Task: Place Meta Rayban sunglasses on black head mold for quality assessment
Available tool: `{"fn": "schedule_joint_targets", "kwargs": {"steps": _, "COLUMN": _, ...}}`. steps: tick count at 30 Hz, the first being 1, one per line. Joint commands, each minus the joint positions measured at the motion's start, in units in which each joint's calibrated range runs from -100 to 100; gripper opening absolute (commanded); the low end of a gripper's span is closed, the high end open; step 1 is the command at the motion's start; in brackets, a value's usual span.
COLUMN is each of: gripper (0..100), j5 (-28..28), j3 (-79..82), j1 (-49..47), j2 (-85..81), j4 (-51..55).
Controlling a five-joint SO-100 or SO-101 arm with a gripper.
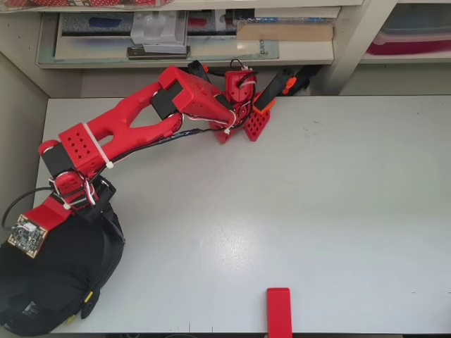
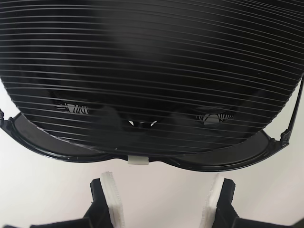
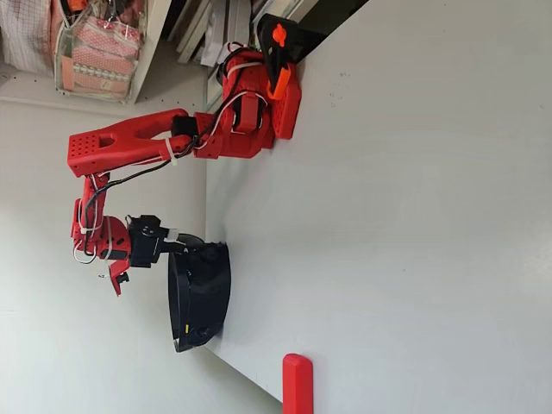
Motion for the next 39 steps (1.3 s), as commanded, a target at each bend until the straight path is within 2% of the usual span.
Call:
{"fn": "schedule_joint_targets", "kwargs": {"steps": 1, "gripper": 82, "j5": -0.04, "j3": -5.89, "j1": -0.72, "j2": -2.22, "j4": 0.48}}
{"fn": "schedule_joint_targets", "kwargs": {"steps": 32, "gripper": 82, "j5": 0.28, "j3": -8.99, "j1": -1.07, "j2": -1.13, "j4": 0.65}}
{"fn": "schedule_joint_targets", "kwargs": {"steps": 39, "gripper": 82, "j5": 0.28, "j3": -9.44, "j1": 0.87, "j2": -5.85, "j4": 9.13}}
